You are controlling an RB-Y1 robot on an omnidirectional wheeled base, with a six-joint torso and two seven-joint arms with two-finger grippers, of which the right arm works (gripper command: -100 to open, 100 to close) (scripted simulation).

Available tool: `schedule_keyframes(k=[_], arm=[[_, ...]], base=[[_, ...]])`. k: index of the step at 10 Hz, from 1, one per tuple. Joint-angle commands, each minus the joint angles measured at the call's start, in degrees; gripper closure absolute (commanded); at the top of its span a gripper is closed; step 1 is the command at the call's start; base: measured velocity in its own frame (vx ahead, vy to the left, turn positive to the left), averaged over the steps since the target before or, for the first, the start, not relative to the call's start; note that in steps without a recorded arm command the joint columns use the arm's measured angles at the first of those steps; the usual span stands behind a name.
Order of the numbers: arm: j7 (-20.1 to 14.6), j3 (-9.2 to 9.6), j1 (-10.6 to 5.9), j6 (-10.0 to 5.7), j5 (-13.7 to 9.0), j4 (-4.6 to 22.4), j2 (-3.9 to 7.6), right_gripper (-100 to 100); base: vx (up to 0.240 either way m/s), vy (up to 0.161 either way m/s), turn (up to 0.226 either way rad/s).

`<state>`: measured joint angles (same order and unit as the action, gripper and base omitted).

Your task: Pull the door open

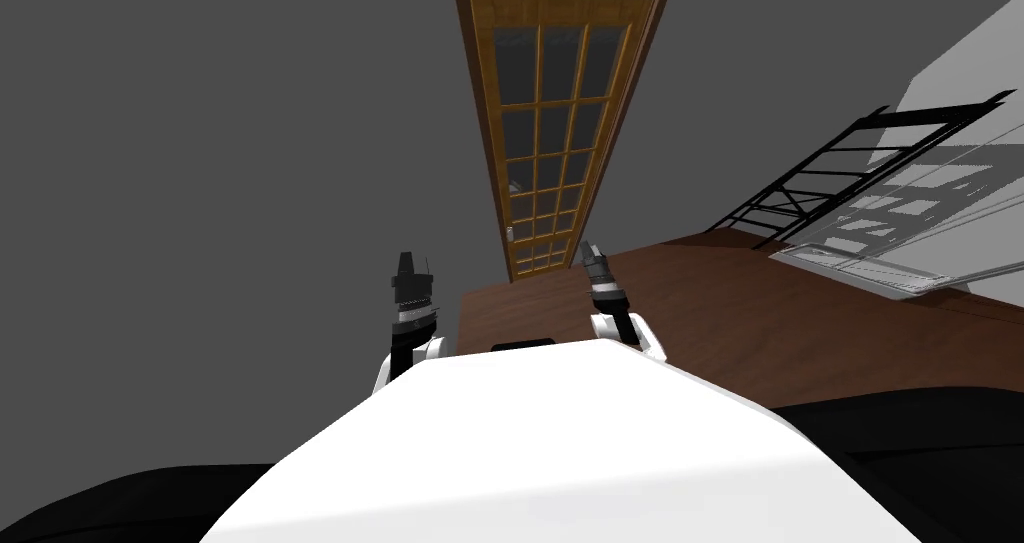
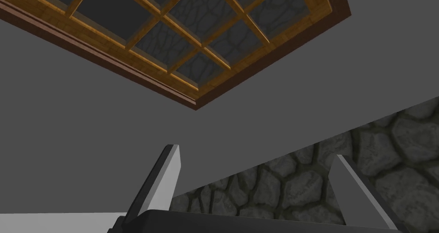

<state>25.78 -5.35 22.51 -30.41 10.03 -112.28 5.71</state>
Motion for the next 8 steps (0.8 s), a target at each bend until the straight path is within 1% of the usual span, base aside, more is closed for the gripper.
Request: schedule_keyframes(k=[1, 4, 8], arm=[[1.4, -0.3, -0.6, -0.97, 0.2, 2.4, 0.25, -100], [3.9, -0.57, -1.17, -2.22, 0.6, 5.9, 0.5, -100], [7.1, -0.93, -1.95, -3.92, 1.2, 10.6, 0.82, -100]], base=[[0.125, 0.061, 0.014], [0.096, 0.033, 0.026], [0.106, 0.053, 0.024]])
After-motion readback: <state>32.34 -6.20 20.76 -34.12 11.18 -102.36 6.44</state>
